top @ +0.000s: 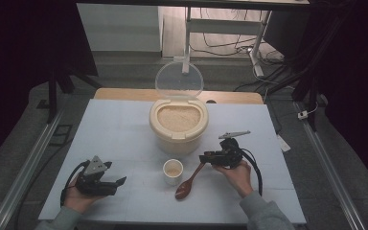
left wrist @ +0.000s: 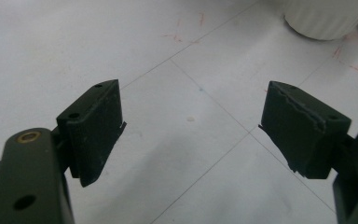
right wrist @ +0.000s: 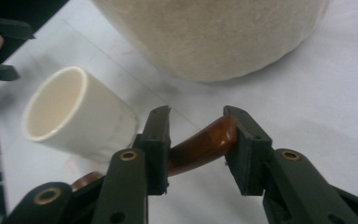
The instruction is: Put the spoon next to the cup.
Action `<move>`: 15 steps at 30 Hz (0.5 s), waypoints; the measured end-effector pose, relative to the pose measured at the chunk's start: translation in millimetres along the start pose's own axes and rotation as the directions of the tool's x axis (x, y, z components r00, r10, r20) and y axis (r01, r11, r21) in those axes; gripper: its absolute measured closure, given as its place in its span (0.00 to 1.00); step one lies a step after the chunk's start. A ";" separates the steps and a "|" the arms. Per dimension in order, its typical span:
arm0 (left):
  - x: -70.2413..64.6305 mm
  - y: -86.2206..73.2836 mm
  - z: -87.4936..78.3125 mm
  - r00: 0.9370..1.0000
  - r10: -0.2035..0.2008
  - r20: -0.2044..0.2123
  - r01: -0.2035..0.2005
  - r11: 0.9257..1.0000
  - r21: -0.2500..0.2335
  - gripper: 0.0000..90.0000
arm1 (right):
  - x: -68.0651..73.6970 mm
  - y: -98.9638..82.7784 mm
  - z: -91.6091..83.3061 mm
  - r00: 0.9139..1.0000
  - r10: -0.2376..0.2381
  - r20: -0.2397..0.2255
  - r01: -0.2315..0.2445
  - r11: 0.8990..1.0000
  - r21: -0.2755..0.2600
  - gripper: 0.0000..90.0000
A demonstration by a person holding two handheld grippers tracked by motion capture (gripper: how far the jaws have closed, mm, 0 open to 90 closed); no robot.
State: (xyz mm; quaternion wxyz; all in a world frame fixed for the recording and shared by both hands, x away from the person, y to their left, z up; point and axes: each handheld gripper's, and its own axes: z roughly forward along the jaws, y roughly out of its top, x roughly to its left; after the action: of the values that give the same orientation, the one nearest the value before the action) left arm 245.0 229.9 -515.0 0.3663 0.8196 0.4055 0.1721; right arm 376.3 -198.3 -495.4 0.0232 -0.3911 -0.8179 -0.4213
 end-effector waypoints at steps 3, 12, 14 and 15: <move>0.0 -0.2 0.1 1.000 0.001 0.001 -0.001 1.000 0.000 0.22 | -1.4 -1.8 6.6 0.999 -0.011 0.035 0.010 1.000 0.009 0.63; 0.5 -0.8 0.6 1.000 0.000 0.001 0.000 1.000 0.002 0.22 | -3.7 -7.3 22.4 0.989 -0.067 0.135 0.063 0.997 0.035 0.57; 0.3 -0.8 0.5 1.000 0.000 0.001 0.000 1.000 0.001 0.22 | -3.4 -7.9 24.1 0.982 -0.085 0.166 0.079 0.996 0.040 0.56; 0.3 -0.8 0.4 1.000 0.001 0.001 -0.001 1.000 0.001 0.22 | -3.0 -8.1 24.6 0.979 -0.097 0.181 0.091 0.995 0.044 0.54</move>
State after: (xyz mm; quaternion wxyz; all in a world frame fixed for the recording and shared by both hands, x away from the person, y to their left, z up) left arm 244.9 230.2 -515.9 0.3660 0.8200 0.4051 0.1719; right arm 380.2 -185.5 -517.7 -0.0650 -0.3885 -0.8416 -0.3695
